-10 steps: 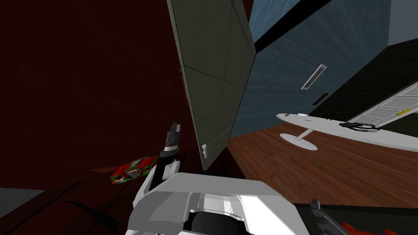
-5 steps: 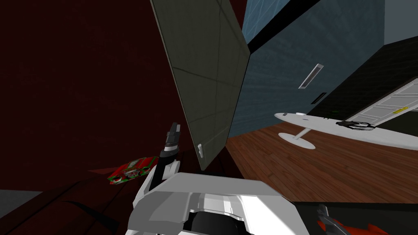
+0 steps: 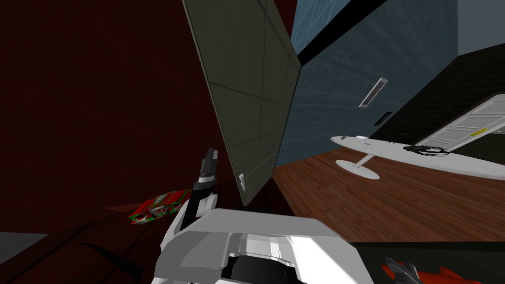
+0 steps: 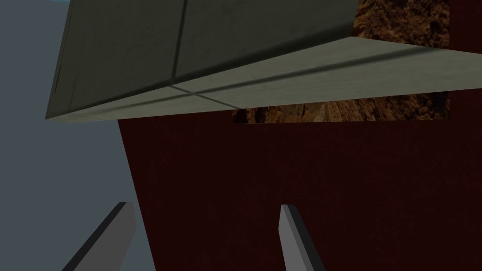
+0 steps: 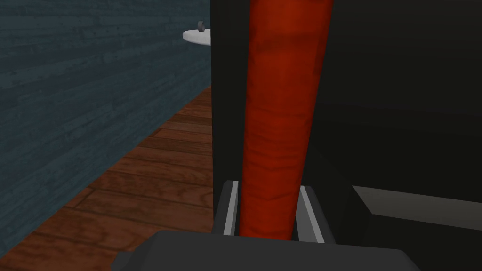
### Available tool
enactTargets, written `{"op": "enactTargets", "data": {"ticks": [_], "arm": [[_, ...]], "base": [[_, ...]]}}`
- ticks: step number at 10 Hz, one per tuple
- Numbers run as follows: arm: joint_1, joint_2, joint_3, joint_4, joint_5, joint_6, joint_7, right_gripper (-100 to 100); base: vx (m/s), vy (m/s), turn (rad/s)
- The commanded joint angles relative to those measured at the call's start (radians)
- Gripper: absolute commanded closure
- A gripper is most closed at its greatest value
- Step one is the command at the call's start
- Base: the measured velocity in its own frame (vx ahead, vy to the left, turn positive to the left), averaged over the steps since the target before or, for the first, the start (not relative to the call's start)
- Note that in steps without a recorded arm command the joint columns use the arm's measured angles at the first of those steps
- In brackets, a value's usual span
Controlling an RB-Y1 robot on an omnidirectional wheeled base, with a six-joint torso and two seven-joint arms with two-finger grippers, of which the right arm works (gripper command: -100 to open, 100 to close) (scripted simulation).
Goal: Pull the door open
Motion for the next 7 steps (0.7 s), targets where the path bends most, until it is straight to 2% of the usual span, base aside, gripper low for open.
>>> {"op": "enactTargets", "data": {"ticks": [1,2,5,7], "arm": [[-0.003,0.000,0.001,-0.002,0.001,-0.002,0.000,100],[0.001,-0.001,0.022,-0.008,0.009,-0.010,-0.006,100],[0.003,-0.004,0.052,-0.019,0.021,-0.024,-0.014,100],[0.005,-0.006,0.084,-0.032,0.033,-0.039,-0.023,100]], "base": [[0.000,0.000,0.000],[0.002,0.121,-0.070],[-0.021,0.178,-0.097],[-0.134,0.127,-0.076]]}}
